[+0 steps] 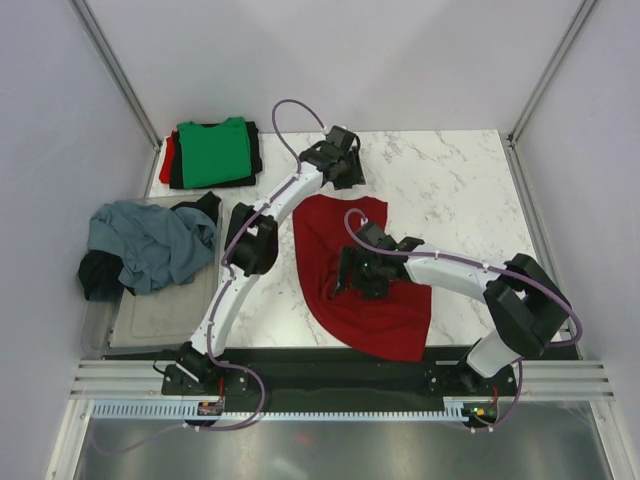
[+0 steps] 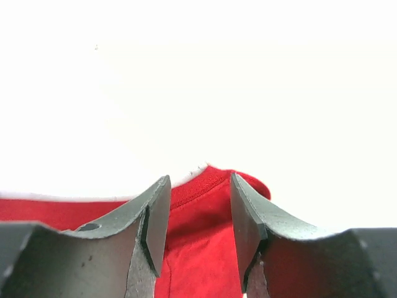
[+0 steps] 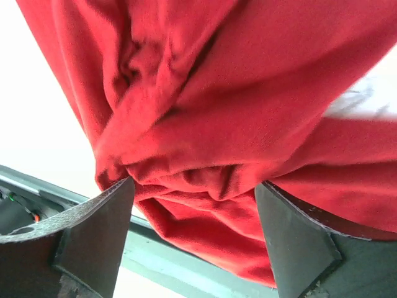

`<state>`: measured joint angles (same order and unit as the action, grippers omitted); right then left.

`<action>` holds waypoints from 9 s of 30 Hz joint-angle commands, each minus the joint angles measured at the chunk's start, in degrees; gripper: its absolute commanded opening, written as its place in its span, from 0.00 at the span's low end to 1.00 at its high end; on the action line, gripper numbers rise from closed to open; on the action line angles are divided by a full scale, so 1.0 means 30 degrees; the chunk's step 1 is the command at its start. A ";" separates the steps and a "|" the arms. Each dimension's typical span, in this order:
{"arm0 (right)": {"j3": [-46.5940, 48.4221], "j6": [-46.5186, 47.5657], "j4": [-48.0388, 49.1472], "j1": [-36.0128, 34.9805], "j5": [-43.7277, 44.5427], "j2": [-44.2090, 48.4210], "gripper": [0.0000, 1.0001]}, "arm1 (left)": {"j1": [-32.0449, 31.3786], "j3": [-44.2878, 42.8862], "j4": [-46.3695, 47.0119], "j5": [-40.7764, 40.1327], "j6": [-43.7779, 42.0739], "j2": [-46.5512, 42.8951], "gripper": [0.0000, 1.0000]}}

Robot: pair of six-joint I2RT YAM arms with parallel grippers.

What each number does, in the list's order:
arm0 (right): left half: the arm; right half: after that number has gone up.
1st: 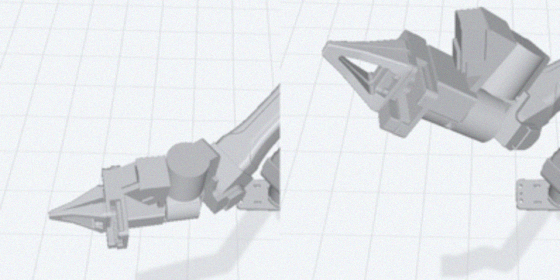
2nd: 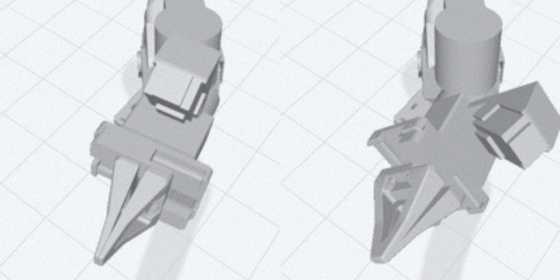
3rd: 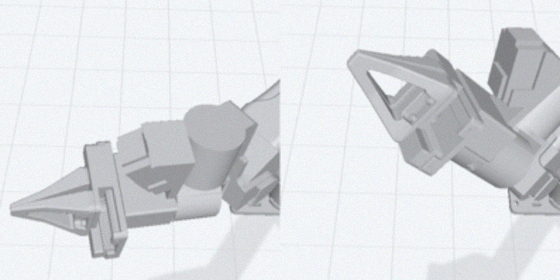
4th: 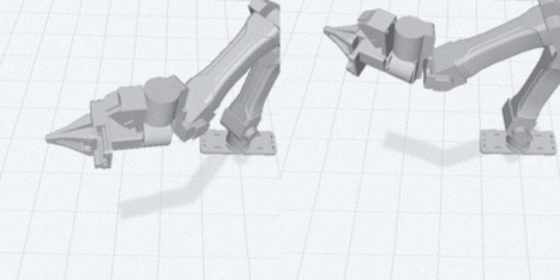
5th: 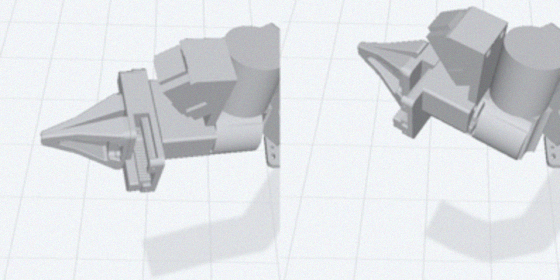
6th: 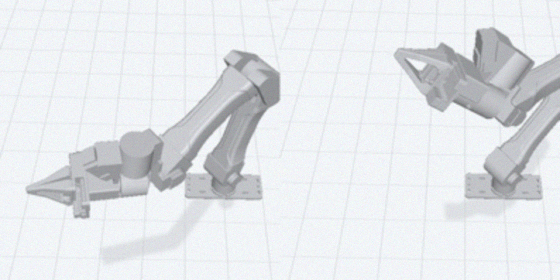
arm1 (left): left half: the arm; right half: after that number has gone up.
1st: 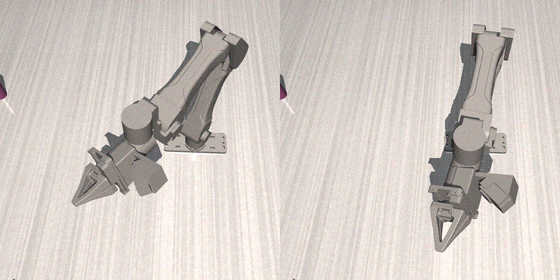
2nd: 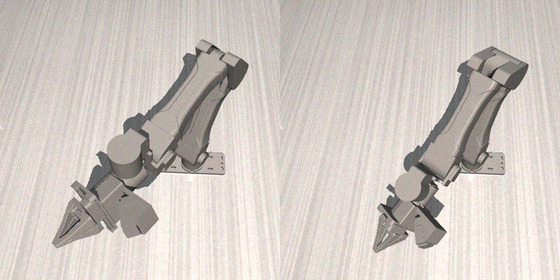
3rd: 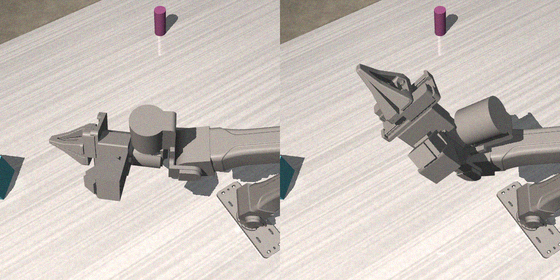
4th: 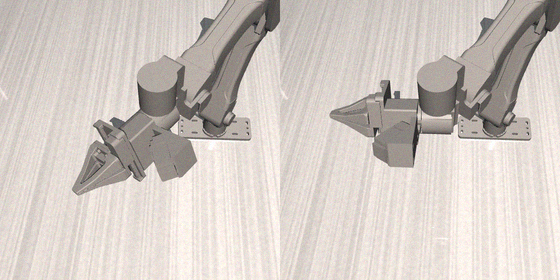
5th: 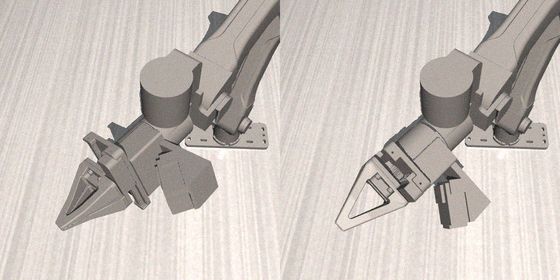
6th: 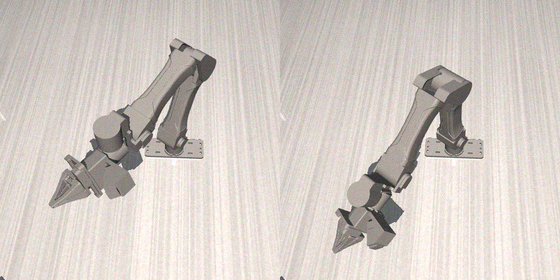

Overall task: Fold and stack the t-shirts
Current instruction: Fold the tshirt

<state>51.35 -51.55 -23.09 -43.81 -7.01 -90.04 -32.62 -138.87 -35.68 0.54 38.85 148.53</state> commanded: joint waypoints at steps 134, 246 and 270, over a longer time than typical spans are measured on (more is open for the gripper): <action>-1.0145 0.0483 -0.2205 0.6049 0.1222 1.1088 0.34 | -1.0513 3.1349 0.7030 -0.5832 0.6767 -2.0243 0.56; -0.1559 0.7105 0.2187 1.1058 -0.1121 0.0307 0.45 | -0.0434 2.7685 0.3660 0.3075 0.1639 -2.1327 0.65; -0.3553 0.7632 0.3713 1.1294 -0.3818 -0.0074 0.00 | -0.2134 2.6834 0.9666 -0.0120 0.2137 -1.5262 0.62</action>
<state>41.69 -30.50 -11.51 -9.89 -17.72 -89.36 -38.52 -57.95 -9.45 3.92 43.99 101.43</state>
